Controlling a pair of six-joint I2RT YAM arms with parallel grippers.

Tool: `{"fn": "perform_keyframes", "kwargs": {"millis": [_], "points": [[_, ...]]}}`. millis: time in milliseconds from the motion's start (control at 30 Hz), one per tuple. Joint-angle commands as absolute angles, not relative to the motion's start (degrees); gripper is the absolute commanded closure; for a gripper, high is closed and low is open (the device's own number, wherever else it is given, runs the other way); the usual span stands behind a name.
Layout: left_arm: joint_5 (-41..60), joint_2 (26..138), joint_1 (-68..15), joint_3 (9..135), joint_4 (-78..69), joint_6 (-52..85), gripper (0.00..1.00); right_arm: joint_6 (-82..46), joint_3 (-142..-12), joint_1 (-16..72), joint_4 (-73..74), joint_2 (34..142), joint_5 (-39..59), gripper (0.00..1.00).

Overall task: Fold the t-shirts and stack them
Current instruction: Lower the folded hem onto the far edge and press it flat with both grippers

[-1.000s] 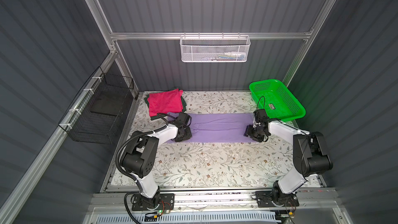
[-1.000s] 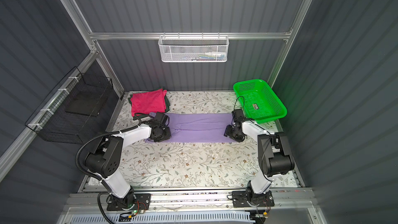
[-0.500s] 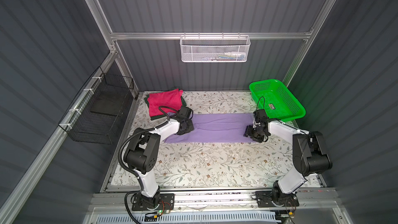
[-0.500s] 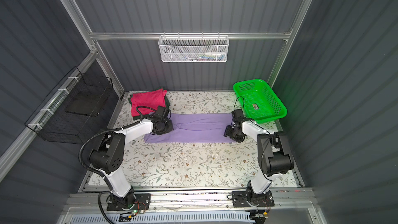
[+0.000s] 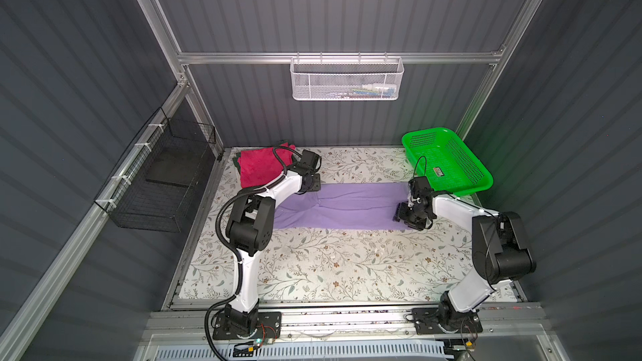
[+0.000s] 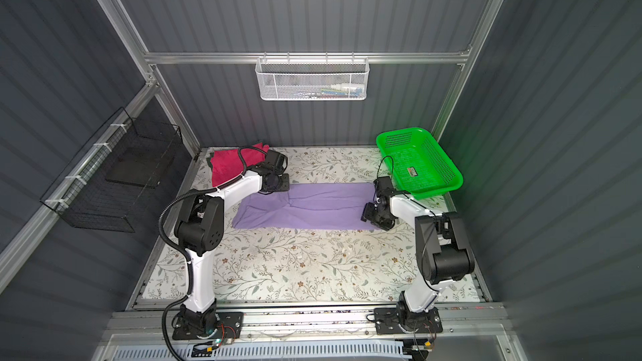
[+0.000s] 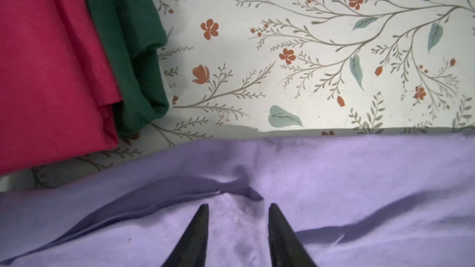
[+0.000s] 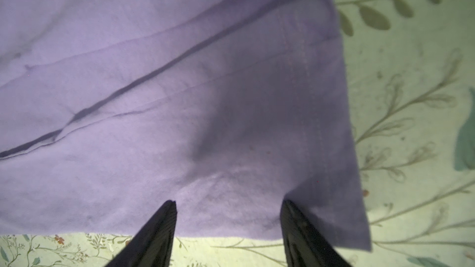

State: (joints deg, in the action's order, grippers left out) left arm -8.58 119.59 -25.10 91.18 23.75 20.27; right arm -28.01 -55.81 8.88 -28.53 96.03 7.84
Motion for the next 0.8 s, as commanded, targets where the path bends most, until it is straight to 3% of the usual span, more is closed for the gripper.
{"fn": "perform_keyframes", "kwargs": {"millis": [0, 300, 467, 767], "points": [[-6.9, 113.0, -25.4, 84.4, 19.0, 18.3, 0.59, -27.5, -56.5, 9.1, -30.9, 96.4, 8.0, 0.33], [-9.9, 103.2, -24.3, 68.3, 21.4, 21.6, 0.57, -26.1, -62.4, 9.1, -33.0, 98.3, 7.1, 0.33], [-10.2, 100.1, -21.1, 61.8, 19.5, 23.8, 0.5, -25.5, -64.9, 9.3, -32.7, 99.8, 8.5, 0.32], [-10.7, 103.6, -19.0, 60.8, 22.8, 29.1, 0.49, -28.5, -63.8, 8.6, -30.8, 103.8, 6.3, 0.31]]}}
